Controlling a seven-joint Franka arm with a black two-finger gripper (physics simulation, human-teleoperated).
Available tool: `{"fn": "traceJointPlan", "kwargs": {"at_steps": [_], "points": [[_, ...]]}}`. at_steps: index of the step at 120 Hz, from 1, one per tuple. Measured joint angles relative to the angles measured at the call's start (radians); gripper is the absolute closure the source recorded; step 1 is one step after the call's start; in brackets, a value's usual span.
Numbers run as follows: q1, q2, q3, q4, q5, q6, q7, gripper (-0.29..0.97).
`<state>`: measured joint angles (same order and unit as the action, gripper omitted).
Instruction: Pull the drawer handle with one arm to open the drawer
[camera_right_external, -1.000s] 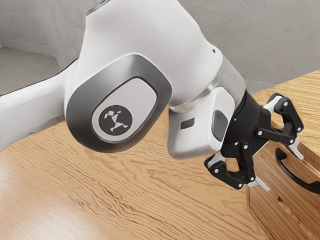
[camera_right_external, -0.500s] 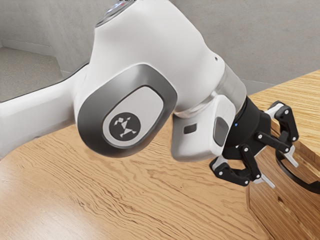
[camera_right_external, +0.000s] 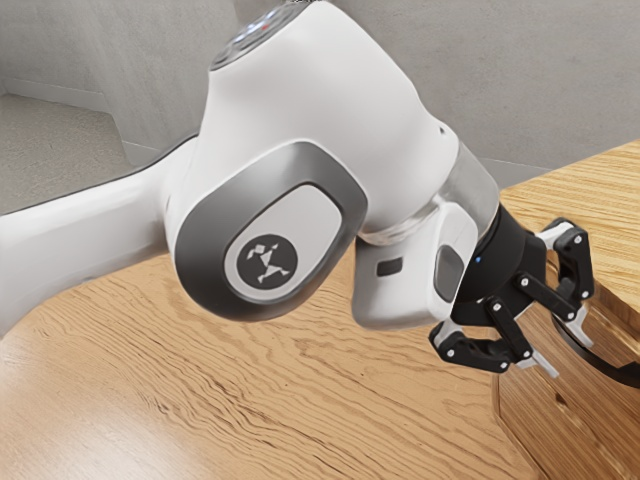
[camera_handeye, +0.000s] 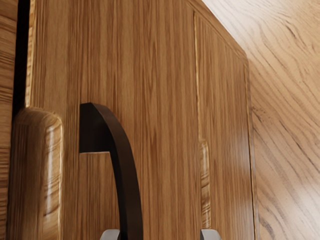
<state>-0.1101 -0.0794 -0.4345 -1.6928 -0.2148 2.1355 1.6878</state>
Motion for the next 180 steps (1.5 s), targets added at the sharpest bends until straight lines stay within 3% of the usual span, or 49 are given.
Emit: {"fn": "traceJointPlan", "kwargs": {"at_steps": [180], "points": [[0.0, -0.146, -0.003, -0.133, -0.034, 0.014, -0.004, 0.68]]}}
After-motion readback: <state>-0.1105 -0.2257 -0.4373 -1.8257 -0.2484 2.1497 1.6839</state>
